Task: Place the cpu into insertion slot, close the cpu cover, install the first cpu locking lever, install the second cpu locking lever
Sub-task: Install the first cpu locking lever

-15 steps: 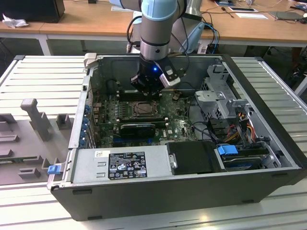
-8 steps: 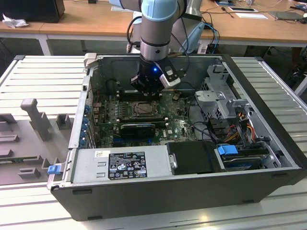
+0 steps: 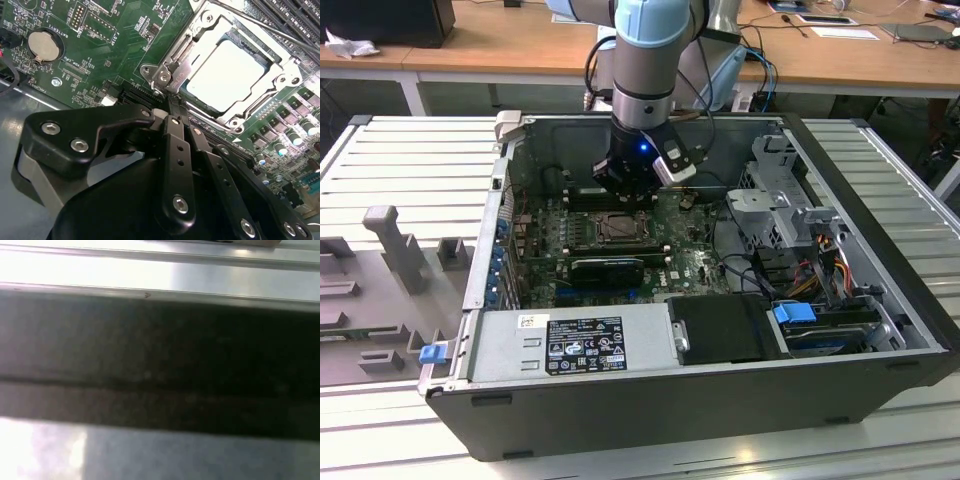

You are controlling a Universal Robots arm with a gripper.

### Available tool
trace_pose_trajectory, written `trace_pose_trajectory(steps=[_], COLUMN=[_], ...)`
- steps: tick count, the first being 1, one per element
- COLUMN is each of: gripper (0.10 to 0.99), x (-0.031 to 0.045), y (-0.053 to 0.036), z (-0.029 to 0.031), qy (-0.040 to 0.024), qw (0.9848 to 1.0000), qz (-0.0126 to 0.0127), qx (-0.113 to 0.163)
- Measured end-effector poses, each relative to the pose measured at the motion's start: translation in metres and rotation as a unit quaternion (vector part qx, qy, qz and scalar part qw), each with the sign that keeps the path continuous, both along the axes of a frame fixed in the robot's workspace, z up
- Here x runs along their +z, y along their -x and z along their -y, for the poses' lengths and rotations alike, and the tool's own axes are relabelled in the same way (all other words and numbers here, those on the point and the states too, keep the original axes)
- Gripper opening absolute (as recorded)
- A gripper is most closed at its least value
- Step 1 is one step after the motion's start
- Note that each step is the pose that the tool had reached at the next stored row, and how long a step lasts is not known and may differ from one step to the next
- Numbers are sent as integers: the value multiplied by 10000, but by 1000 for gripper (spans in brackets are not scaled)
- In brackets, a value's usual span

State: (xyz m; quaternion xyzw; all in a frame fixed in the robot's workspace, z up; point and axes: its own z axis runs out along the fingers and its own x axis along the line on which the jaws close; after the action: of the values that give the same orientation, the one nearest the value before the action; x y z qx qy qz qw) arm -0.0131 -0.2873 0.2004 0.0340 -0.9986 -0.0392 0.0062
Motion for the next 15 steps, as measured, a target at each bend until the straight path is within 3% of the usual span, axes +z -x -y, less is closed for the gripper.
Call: trace_pose_trajectory(steps=[8,15], gripper=[106,106], x=[-4,35], y=[-3,-4], z=[-2,-2], qy=[-116,-121], qw=[9999,9999], qz=[2,3], qx=[-1,0])
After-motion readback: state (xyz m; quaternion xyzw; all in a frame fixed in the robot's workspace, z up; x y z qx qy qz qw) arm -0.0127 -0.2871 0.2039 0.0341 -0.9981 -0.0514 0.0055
